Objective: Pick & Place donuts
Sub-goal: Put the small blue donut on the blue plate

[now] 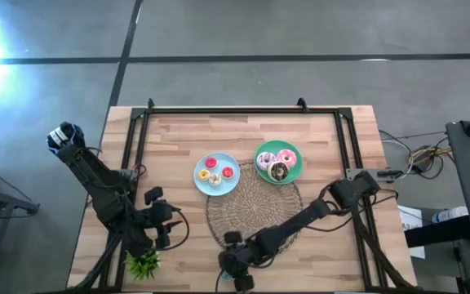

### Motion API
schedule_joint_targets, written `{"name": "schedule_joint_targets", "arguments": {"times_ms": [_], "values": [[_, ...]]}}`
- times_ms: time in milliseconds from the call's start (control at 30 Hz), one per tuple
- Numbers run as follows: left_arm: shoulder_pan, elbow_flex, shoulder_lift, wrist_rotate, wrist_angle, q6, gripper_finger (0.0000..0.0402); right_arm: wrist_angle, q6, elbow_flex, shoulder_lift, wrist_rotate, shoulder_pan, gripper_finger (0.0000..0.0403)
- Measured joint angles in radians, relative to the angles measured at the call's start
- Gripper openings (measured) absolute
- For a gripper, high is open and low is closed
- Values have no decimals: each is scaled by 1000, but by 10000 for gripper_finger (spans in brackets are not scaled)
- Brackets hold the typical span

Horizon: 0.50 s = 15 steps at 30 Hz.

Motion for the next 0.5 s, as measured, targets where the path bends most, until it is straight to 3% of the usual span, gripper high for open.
{"name": "schedule_joint_targets", "arguments": {"times_ms": [333,500], "values": [[0,0,0,0,-8,-2,155,9,99,0,2,-3,-27,41],[0,0,-1,4,-8,-2,155,-94,119,-2,-94,122,-117,16]]}}
